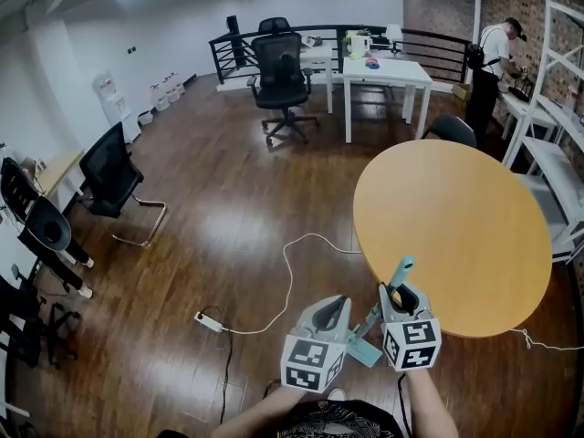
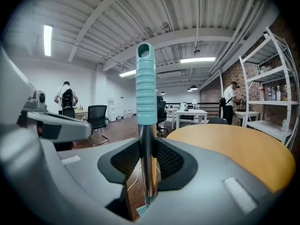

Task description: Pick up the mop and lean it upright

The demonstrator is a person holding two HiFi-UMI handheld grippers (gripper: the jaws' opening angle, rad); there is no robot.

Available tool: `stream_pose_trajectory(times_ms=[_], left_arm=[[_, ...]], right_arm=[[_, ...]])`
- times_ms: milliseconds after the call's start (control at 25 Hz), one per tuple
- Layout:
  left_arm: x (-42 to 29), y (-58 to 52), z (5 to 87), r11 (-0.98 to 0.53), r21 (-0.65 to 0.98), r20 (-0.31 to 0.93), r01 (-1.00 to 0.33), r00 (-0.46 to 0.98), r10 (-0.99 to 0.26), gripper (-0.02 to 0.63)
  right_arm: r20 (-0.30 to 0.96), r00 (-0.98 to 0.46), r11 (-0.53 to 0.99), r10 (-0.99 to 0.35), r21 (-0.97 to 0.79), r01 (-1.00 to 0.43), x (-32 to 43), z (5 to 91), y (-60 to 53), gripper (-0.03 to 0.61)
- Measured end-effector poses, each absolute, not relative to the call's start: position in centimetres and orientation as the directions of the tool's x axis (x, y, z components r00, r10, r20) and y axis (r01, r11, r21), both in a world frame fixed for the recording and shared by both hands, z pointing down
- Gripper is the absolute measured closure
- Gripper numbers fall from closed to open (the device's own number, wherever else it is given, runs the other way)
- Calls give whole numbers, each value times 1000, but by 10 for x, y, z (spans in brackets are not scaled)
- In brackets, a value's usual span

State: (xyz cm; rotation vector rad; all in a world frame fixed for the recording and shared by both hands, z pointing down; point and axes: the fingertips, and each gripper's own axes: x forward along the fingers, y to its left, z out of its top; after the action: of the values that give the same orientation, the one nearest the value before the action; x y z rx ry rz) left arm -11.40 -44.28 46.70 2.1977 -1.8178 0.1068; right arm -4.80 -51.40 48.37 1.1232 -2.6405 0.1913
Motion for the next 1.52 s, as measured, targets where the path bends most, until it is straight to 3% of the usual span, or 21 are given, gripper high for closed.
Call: stream_pose_trajectory(times_ms=[520, 1520], left_arm=[[-132, -424, 451, -176, 177, 209, -968, 211, -955, 611], [-112, -422, 473, -228, 257, 230, -939, 288, -929, 611]], right_arm=[[174, -680, 692, -713, 19, -721, -54, 395, -471, 472], [315, -608, 633, -729, -28, -774, -28, 478, -482, 472]])
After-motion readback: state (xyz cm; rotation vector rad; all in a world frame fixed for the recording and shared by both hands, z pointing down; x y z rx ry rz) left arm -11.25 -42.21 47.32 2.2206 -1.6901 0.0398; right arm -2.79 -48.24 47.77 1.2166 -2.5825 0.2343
